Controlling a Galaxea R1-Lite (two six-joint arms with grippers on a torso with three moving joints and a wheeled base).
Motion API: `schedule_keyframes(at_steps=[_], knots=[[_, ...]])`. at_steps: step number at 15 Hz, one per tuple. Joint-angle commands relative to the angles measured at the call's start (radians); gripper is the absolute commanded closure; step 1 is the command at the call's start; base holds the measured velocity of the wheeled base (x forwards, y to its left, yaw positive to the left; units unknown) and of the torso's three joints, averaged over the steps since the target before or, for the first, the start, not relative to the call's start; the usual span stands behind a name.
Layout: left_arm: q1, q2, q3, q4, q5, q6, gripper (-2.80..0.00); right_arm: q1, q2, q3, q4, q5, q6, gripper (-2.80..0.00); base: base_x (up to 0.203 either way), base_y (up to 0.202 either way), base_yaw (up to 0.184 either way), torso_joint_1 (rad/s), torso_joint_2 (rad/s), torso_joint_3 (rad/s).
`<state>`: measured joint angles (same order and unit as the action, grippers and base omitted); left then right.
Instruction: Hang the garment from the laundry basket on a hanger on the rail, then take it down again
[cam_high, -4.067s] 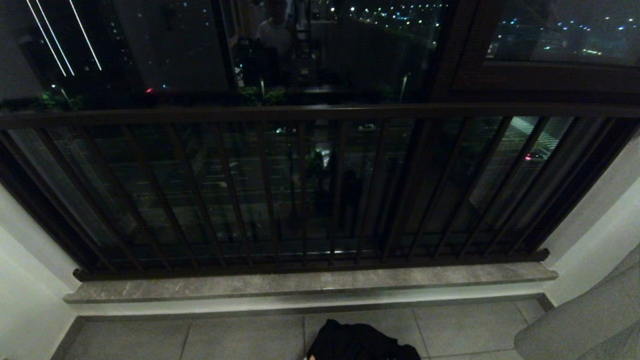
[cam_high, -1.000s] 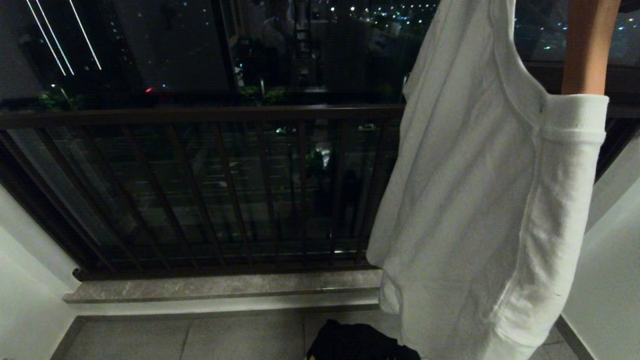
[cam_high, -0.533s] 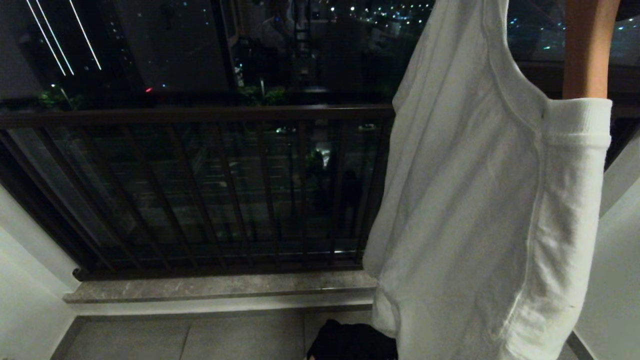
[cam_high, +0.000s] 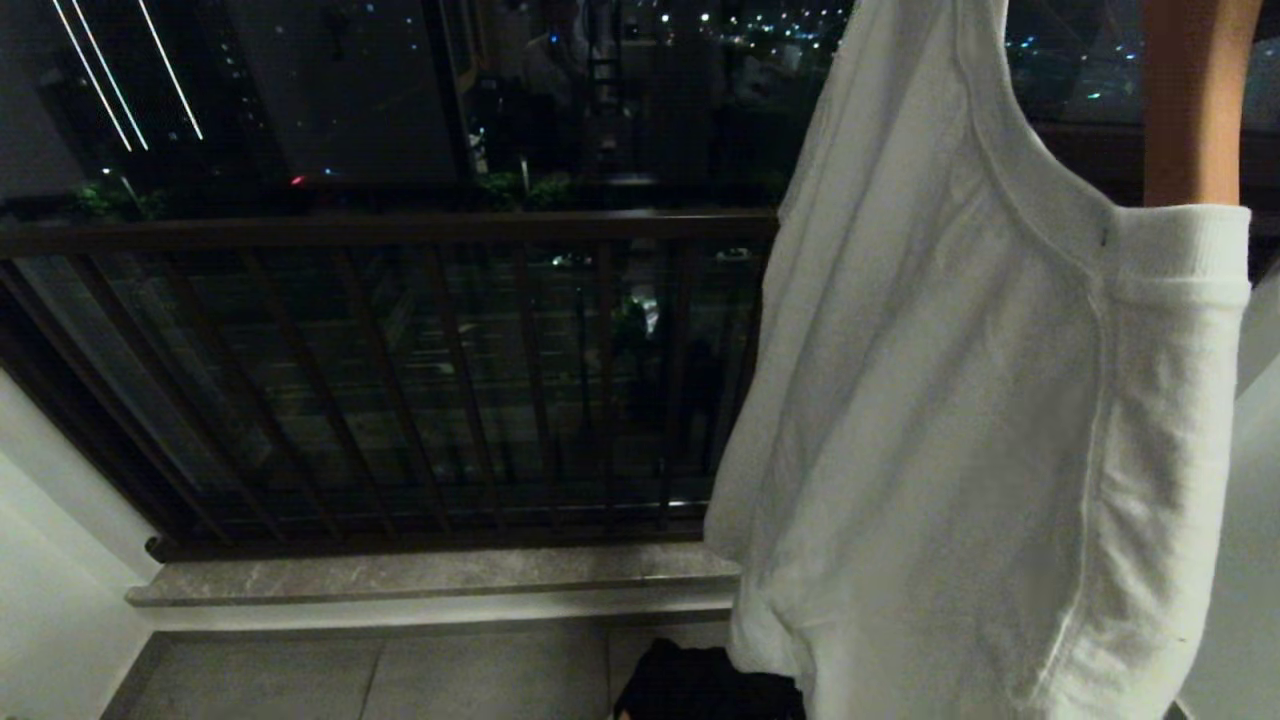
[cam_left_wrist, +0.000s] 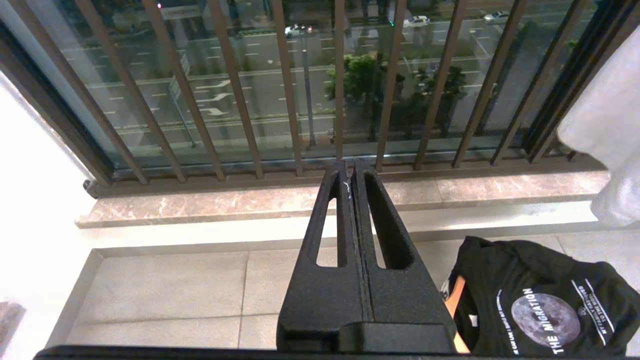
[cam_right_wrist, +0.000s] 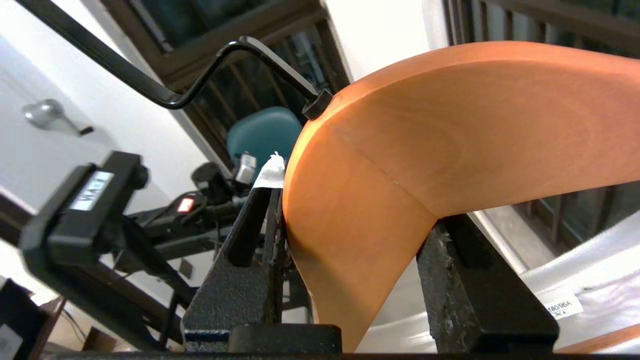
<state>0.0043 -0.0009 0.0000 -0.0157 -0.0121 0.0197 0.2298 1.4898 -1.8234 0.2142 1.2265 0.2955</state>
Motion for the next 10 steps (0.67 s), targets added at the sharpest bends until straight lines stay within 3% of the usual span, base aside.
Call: schedule_keyframes(at_steps=[1,4,10], knots=[[0.0,-0.001,0.002,0.0,0.0,0.0,0.0,-0.001,0.0,0.003,-0.017,0.016,0.018,0.0,0.0,0.0,0.0,0.0,0.0,0.0],[0.001,-0.001,0.002,-0.001,0.0,0.0,0.0,-0.013,0.01,0.008,-0.087,0.048,0.05,0.0,0.0,0.0,0.0,0.0,0.0,0.0],[0.001,-0.001,0.002,0.0,0.0,0.0,0.0,-0.015,0.065,0.01,-0.336,0.088,0.27,0.0,0.0,0.0,0.0,0.0,0.0,0.0]])
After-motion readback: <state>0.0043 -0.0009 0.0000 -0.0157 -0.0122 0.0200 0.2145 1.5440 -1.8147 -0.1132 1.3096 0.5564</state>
